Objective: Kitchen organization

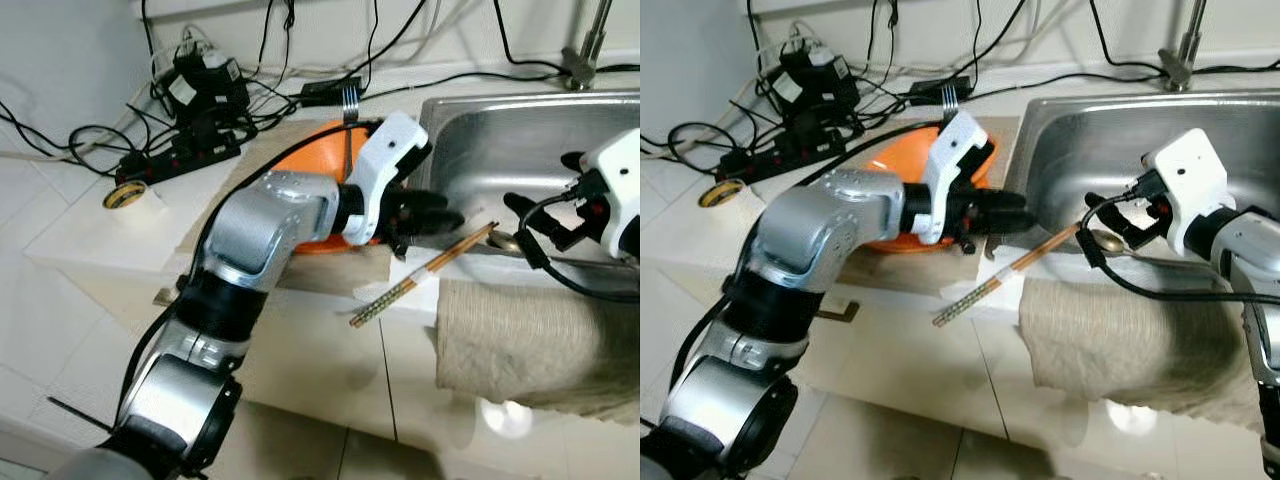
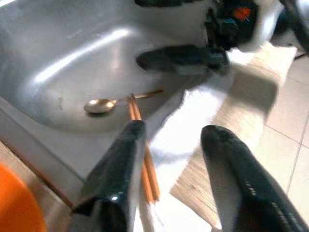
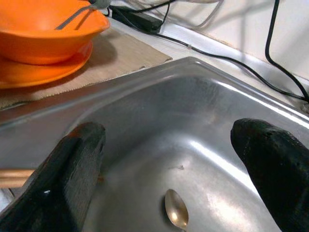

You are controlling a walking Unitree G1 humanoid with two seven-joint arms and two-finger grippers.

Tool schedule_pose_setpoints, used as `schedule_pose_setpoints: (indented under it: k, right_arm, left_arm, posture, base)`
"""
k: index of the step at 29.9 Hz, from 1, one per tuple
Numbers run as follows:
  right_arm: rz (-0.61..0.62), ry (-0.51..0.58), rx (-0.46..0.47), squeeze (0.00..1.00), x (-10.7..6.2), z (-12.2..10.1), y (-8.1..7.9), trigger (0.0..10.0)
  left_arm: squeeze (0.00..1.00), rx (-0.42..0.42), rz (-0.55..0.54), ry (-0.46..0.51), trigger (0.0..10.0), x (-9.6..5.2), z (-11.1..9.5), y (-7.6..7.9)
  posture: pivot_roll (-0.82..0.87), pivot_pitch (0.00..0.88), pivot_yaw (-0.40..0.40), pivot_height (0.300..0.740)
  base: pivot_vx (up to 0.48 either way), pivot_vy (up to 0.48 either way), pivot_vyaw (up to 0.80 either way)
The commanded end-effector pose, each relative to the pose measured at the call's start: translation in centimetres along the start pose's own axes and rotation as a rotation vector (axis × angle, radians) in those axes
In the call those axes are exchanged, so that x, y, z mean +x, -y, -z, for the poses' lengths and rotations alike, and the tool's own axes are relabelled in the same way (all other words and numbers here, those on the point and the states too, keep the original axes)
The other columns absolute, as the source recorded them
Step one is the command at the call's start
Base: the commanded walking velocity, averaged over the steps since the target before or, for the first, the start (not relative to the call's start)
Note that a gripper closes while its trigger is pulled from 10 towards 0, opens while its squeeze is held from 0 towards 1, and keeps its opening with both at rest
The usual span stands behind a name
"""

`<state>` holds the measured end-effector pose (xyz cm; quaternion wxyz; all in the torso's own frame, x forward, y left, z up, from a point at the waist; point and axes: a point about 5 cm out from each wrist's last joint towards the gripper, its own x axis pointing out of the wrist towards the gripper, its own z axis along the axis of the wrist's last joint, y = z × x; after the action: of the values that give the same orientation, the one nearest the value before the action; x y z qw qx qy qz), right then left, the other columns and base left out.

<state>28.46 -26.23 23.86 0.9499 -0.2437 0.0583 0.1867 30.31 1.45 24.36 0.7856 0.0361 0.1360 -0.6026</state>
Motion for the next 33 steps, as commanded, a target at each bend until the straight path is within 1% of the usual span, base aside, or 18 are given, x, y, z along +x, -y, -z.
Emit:
schedule_pose_setpoints:
  k: [1, 4, 8, 10, 12, 13, 14, 20, 26, 28, 30, 33]
  right_arm:
    - [-0.021, 0.025, -0.006, 0.00, 0.5, -0.4, -0.5, 10.0]
    - [-0.023, 0.026, -0.005, 0.00, 0.5, -0.4, -0.6, 10.0]
    - [-0.025, 0.025, -0.007, 0.00, 0.6, -0.4, -0.6, 10.0]
    - [-0.025, 0.026, -0.009, 0.00, 0.5, -0.4, -0.6, 10.0]
    - [-0.026, 0.028, -0.013, 0.00, 0.4, -0.6, -0.5, 10.0]
    - [-0.026, 0.028, -0.014, 0.00, 0.4, -0.6, -0.5, 10.0]
    - [-0.025, 0.029, -0.015, 0.00, 0.4, -0.6, -0.5, 10.0]
    - [-0.023, 0.025, -0.017, 0.00, 0.2, -0.5, -0.5, 10.0]
    - [-0.021, 0.020, -0.015, 0.00, 0.1, -0.4, -0.5, 10.0]
    - [-0.021, 0.018, -0.014, 0.00, 0.1, -0.4, -0.5, 10.0]
    - [-0.021, 0.017, -0.013, 0.00, 0.1, -0.4, -0.5, 10.0]
    - [-0.022, 0.017, -0.013, 0.00, 0.1, -0.3, -0.5, 10.0]
  left_arm:
    - [1.00, -0.014, 0.005, -0.028, 10.0, -0.6, 0.7, 0.3]
    - [1.00, -0.024, -0.002, -0.050, 10.0, -0.6, 1.6, 0.4]
    - [1.00, -0.024, -0.011, -0.071, 10.0, -0.7, 2.2, 0.4]
    - [1.00, -0.021, -0.022, -0.084, 10.0, -0.7, 2.4, 0.2]
    - [1.00, -0.016, -0.053, -0.109, 10.0, -0.6, 2.8, -0.4]
    - [0.35, -0.018, -0.060, -0.114, 10.0, -0.6, 2.9, -0.5]
    - [0.00, -0.019, -0.067, -0.118, 10.0, -0.6, 3.0, -0.7]
    - [0.00, -0.036, -0.065, -0.123, 10.0, -0.5, 3.0, -0.8]
    - [0.00, -0.057, -0.043, -0.115, 10.0, -0.5, 2.7, -0.5]
    - [0.00, -0.066, -0.025, -0.120, 10.0, -0.5, 2.8, -0.1]
    - [0.00, -0.068, -0.018, -0.139, 10.0, -0.5, 3.3, 0.0]
    - [0.00, -0.070, -0.041, -0.166, 10.0, -0.6, 4.2, -0.5]
  posture:
    - [-0.07, 0.000, 0.215, 0.740]
    - [-0.07, 0.000, 0.215, 0.740]
    - [-0.07, 0.000, 0.211, 0.740]
    - [-0.07, 0.000, 0.210, 0.740]
    - [-0.08, 0.000, 0.210, 0.740]
    - [-0.08, 0.000, 0.211, 0.740]
    - [-0.08, 0.000, 0.211, 0.740]
    - [-0.08, 0.000, 0.212, 0.740]
    - [-0.09, 0.000, 0.215, 0.740]
    - [-0.08, 0.000, 0.215, 0.740]
    - [-0.08, 0.000, 0.215, 0.740]
    - [-0.08, 0.000, 0.215, 0.740]
  base:
    - [0.000, 0.000, 0.00]
    - [0.000, 0.000, 0.00]
    - [0.000, 0.000, 0.00]
    - [0.000, 0.000, 0.00]
    - [0.000, 0.000, 0.00]
    - [0.000, 0.000, 0.00]
    - [0.000, 0.000, 0.00]
    - [0.000, 0.000, 0.00]
    - [0.000, 0.000, 0.00]
    - [0.000, 0.000, 0.00]
    - [0.000, 0.000, 0.00]
    - [0.000, 0.000, 0.00]
